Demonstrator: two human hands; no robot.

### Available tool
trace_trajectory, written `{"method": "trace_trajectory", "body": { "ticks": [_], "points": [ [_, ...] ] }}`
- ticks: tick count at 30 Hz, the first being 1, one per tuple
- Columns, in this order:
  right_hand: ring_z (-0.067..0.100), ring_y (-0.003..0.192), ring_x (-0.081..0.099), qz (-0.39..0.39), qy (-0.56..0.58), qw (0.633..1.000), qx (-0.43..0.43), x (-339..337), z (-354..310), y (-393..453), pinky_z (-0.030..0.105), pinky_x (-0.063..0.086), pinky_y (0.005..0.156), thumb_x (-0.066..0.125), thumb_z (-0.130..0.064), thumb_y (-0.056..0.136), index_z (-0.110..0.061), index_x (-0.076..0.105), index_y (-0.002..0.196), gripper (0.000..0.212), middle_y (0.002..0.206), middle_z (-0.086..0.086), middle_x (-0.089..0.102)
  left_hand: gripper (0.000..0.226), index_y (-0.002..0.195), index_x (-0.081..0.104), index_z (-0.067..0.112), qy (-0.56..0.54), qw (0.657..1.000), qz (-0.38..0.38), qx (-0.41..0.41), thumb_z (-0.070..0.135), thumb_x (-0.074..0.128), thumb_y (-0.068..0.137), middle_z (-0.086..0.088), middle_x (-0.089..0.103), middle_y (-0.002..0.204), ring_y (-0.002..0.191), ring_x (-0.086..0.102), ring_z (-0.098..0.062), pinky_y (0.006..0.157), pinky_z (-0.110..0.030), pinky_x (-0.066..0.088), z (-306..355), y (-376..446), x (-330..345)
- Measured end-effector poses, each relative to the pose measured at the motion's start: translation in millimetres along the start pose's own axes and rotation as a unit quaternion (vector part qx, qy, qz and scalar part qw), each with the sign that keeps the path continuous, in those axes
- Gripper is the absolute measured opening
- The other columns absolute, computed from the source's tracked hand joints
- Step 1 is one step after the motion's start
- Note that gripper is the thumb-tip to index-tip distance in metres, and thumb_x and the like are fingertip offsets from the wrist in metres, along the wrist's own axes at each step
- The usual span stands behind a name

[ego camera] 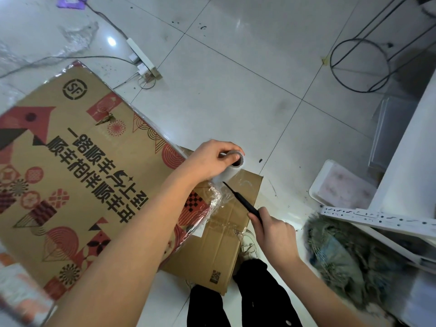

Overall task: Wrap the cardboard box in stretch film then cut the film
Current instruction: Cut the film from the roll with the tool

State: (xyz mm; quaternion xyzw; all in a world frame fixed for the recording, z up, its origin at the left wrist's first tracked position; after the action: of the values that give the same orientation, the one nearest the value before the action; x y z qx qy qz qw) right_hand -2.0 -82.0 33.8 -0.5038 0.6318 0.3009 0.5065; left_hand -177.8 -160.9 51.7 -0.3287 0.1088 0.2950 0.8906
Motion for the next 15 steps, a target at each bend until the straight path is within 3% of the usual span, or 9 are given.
{"method": "trace_trajectory", "body": {
  "ticks": [4, 8, 11, 15],
  "points": [
    [0.019, 0.029, 0.037, 0.061, 0.025, 0.997, -0.028, -14, -5, -8, 0.016, 0.007, 0.039, 0.019, -0.041, 0.101, -0.012, 0.044, 0.07, 0.05, 0.042, -0.002, 0.043, 0.023, 0.114, 0.066, 0.026, 0.006, 1.0, 0.003, 0.0, 0.021, 0.057, 0.094, 0.007, 0.064, 0.121, 0.113, 0.057, -0.01, 0.103, -0.029, 0.04, 1, -1, -1],
    [0.022, 0.032, 0.044, 0.066, 0.066, 0.994, -0.049, -13, 5, -16, 0.018, 0.018, 0.04, 0.018, -0.039, 0.101, -0.013, 0.042, 0.081, 0.041, 0.052, 0.001, 0.054, 0.024, 0.115, 0.066, 0.026, 0.008, 1.0, 0.003, -0.001, 0.021, 0.055, 0.094, 0.007, 0.063, 0.122, 0.113, 0.056, -0.01, 0.102, -0.027, 0.04, 3, -2, -2],
    [0.022, 0.028, 0.043, 0.028, 0.049, 0.997, -0.047, 1, 8, -9, 0.018, 0.018, 0.037, 0.028, -0.038, 0.099, -0.011, 0.047, 0.079, 0.038, 0.049, -0.001, 0.054, 0.023, 0.114, 0.066, 0.025, 0.003, 1.0, 0.006, 0.005, 0.02, 0.055, 0.094, 0.008, 0.064, 0.12, 0.111, 0.056, -0.008, 0.096, -0.02, 0.039, 4, -2, -2],
    [0.021, 0.024, 0.04, -0.03, -0.002, 0.998, -0.05, 22, -6, 8, 0.019, 0.007, 0.034, 0.038, -0.032, 0.088, -0.01, 0.047, 0.067, 0.032, 0.039, -0.001, 0.047, 0.02, 0.109, 0.068, 0.024, -0.016, 0.999, 0.029, 0.003, 0.02, 0.056, 0.094, 0.011, 0.065, 0.113, 0.106, 0.056, -0.004, 0.09, -0.015, 0.036, 3, -2, -5]
  ]
}}
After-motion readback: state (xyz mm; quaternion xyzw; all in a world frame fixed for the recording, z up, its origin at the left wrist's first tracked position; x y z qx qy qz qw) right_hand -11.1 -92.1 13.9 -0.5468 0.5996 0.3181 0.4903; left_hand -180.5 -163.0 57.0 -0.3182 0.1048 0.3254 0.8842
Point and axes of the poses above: each hand's wrist, its own y-axis towards the middle knuckle, its own x-axis out of the palm, z = x × y, the point moved 8 cm from there along y, towards the middle knuckle
